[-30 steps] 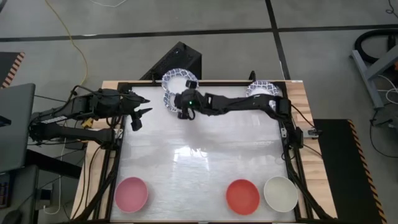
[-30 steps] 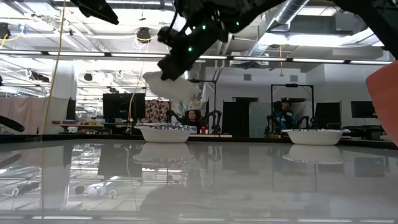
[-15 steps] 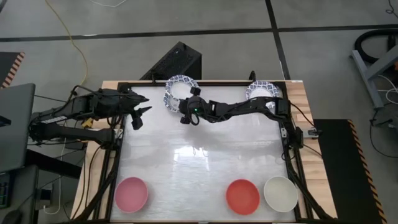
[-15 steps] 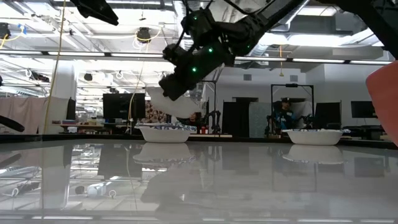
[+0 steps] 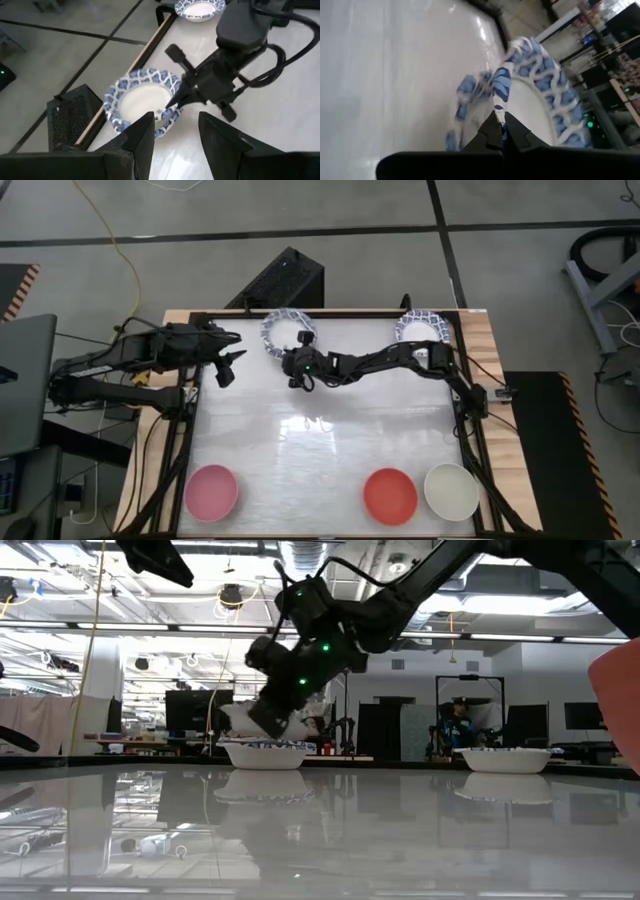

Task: Nest bowls inside each other
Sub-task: Stack the blue patterned bowl on top of the blue patterned bowl

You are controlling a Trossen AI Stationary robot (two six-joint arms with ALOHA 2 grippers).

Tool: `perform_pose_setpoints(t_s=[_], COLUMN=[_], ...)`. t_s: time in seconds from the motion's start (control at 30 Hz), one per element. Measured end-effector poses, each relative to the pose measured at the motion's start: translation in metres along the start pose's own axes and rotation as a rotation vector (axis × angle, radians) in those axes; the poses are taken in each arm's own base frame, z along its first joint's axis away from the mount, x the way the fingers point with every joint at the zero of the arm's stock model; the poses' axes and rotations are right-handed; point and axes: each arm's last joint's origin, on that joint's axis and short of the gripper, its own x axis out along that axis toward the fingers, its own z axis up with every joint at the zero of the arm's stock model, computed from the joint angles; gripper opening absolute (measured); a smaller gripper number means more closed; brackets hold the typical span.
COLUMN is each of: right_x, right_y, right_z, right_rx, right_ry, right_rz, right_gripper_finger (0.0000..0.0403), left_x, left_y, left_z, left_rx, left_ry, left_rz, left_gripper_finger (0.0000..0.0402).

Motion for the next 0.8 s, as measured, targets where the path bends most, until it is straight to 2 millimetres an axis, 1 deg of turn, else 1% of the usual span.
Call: perform_pose_setpoints(t_s=[0.23, 0.43, 0.57, 0.8], right_x=[0.008, 0.013, 0.014, 0.019], right_y=[0.006, 0.016, 0.015, 0.007], right_z=[-0.006, -0.015, -0.018, -0.023], right_rx=[0.000, 0.025, 0.026, 0.052], right_ry=[0.025, 0.047, 0.065, 0.077], right_rz=[0.017, 0.057, 0.063, 0.062], right_gripper_finger=[0.0006, 0.0006, 0.0007, 0.0010], left_x=[0.008, 0.010, 0.010, 0.010], left_y=[-0.004, -0.005, -0.005, -0.005], left_z=[0.001, 0.001, 0.001, 0.000], left_rx=[0.011, 0.013, 0.023, 0.025], left_ry=[0.029, 0.034, 0.035, 0.036], left_rz=[-0.011, -0.026, -0.026, -0.025], left_gripper_finger=[0.0144, 0.0144, 0.0144, 0.0144])
